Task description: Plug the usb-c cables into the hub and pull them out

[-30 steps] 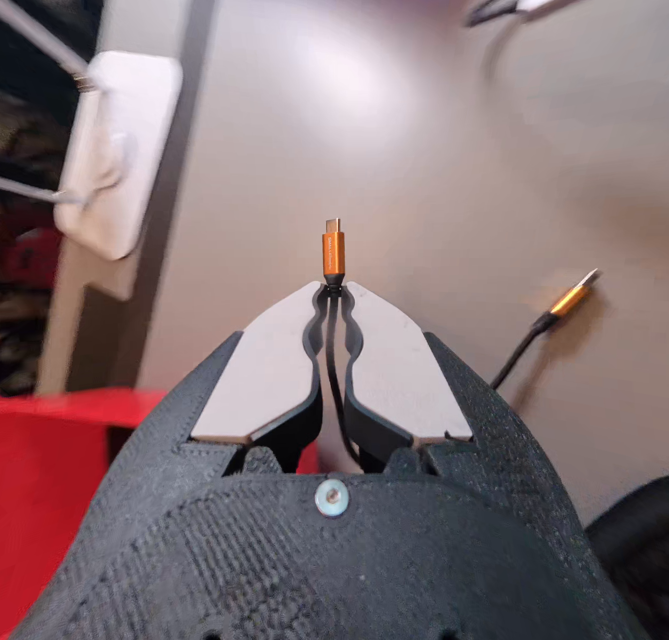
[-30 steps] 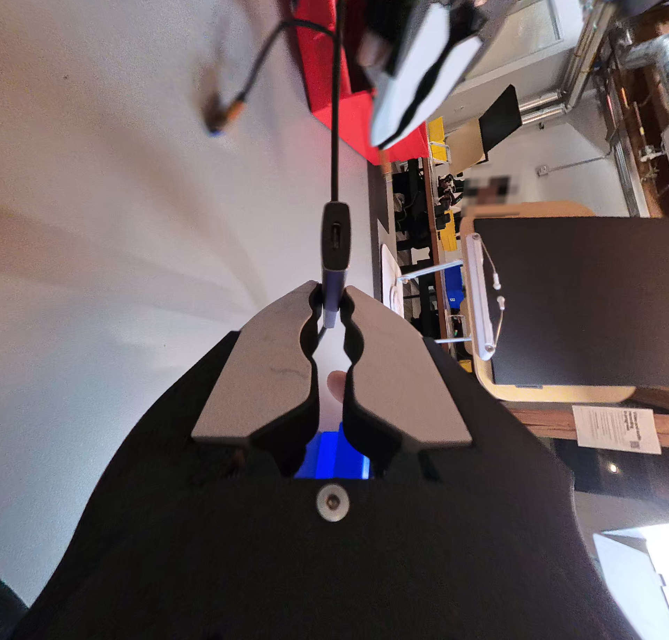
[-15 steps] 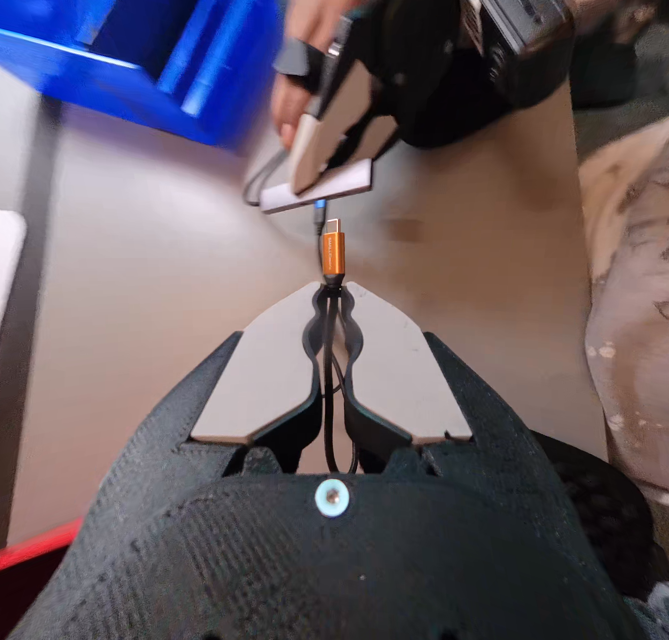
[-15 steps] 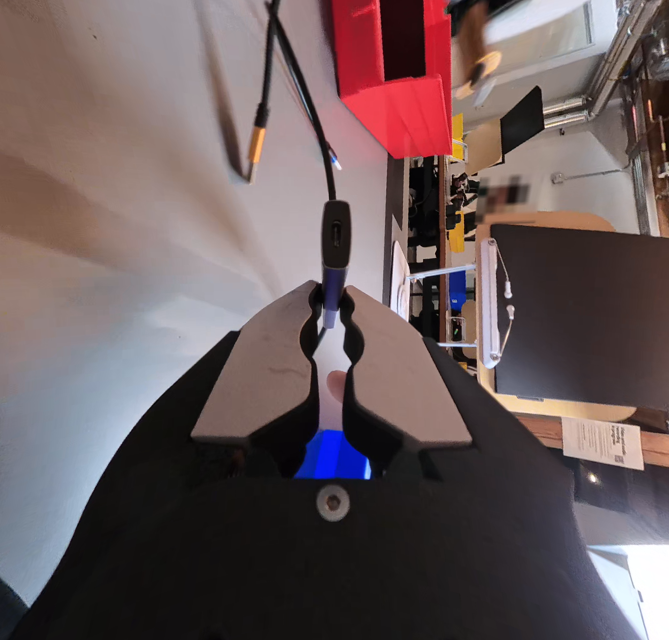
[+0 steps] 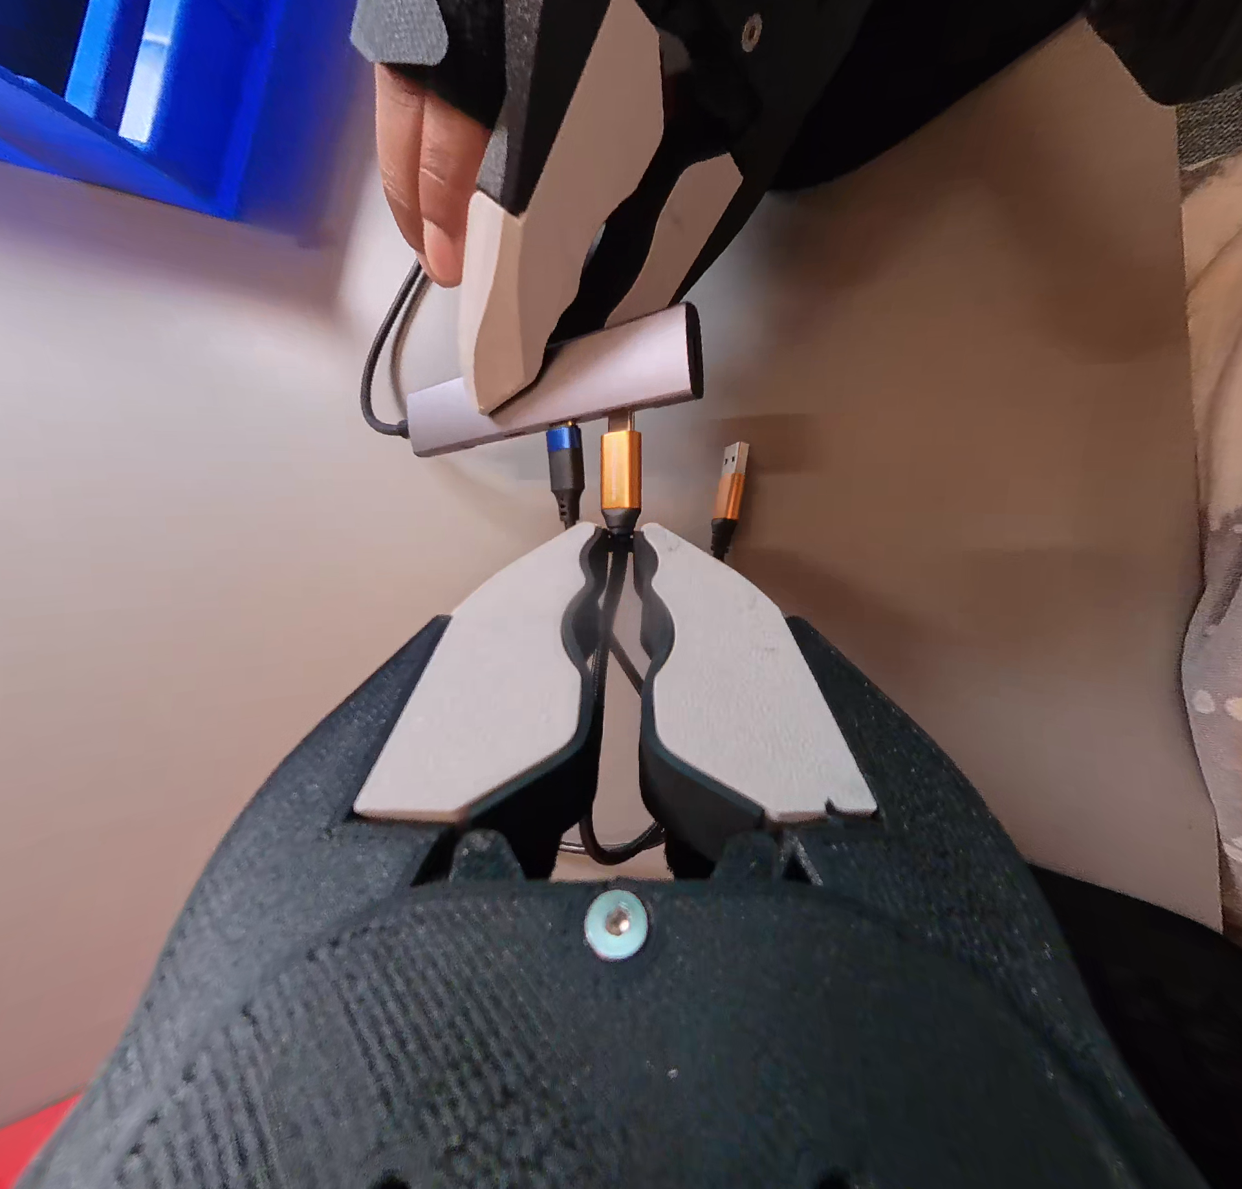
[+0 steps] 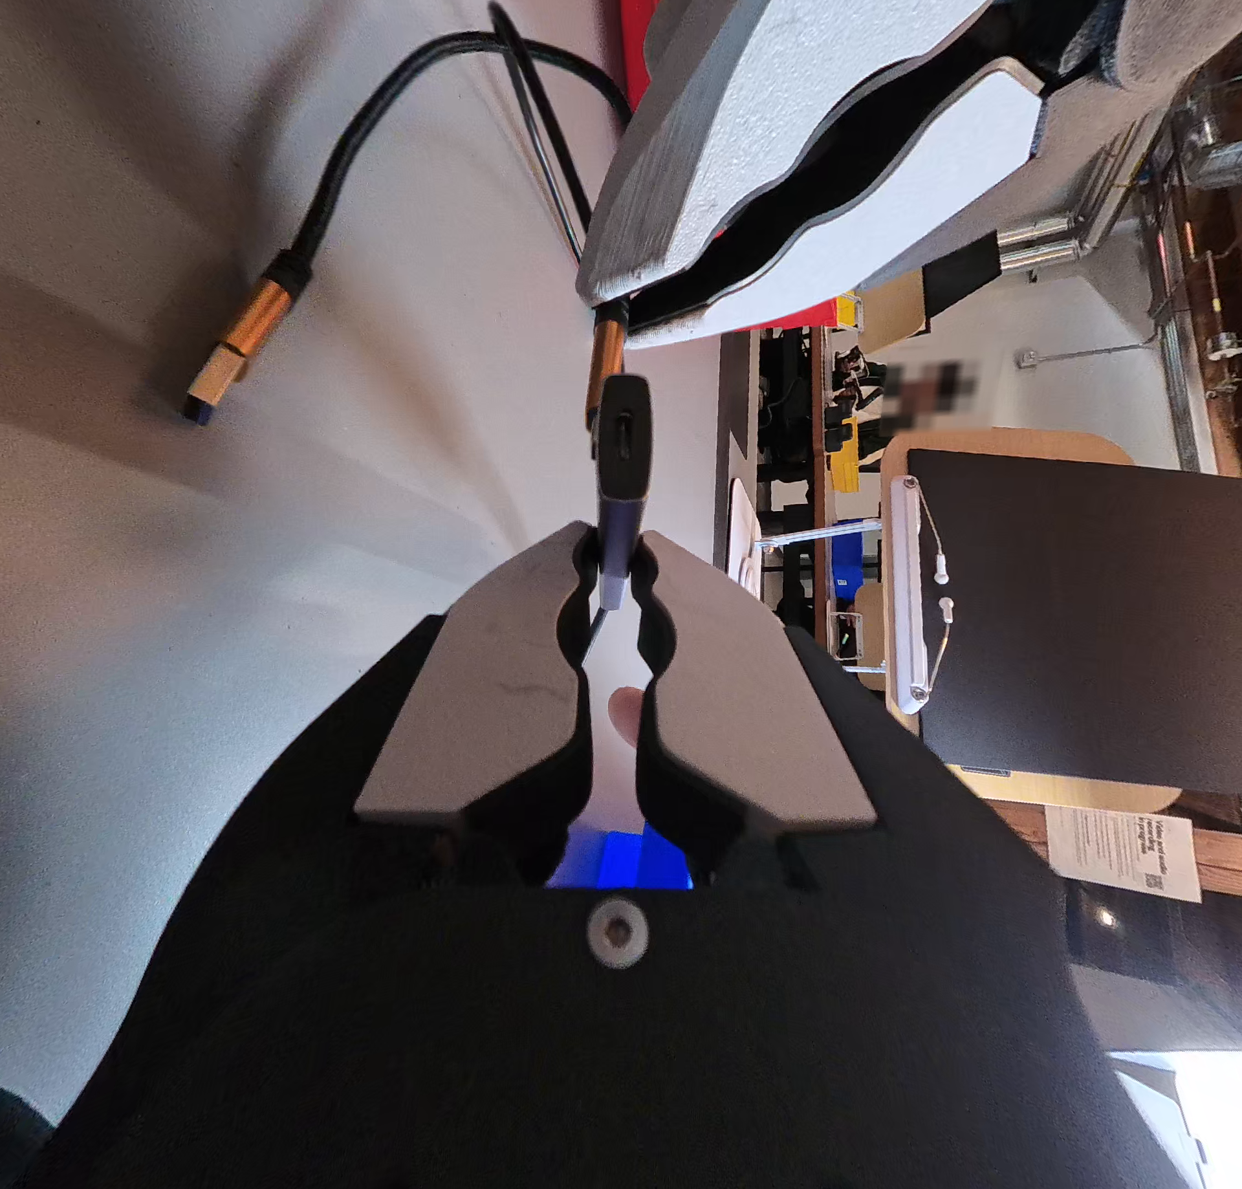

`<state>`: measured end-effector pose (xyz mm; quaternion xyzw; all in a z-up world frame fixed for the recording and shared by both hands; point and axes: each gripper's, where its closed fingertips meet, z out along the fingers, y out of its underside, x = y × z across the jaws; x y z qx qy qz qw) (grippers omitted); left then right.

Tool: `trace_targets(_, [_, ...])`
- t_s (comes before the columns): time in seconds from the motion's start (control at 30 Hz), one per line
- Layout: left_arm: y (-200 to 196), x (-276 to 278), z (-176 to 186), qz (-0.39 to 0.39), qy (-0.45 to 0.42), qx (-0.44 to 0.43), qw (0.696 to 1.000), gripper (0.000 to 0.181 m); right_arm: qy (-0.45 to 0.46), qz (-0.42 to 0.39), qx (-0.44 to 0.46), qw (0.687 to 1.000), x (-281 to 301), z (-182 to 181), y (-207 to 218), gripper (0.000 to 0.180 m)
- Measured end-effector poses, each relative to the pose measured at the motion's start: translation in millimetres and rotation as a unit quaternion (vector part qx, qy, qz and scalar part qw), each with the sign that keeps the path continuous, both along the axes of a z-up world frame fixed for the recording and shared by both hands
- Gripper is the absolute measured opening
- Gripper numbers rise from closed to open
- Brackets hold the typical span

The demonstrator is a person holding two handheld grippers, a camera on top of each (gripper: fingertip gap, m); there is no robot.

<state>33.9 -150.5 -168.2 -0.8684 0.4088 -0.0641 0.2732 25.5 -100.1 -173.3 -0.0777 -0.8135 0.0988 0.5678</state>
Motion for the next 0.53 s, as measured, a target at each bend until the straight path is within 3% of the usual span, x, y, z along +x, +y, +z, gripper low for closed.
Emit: trace_targets(0.53, [2.6,-3.6,0.4,0.020,-0.005,-0.003,1.000,0.008,0.007,-0.033,0.010,0.999,-3.2,1.3,5.9,0.009])
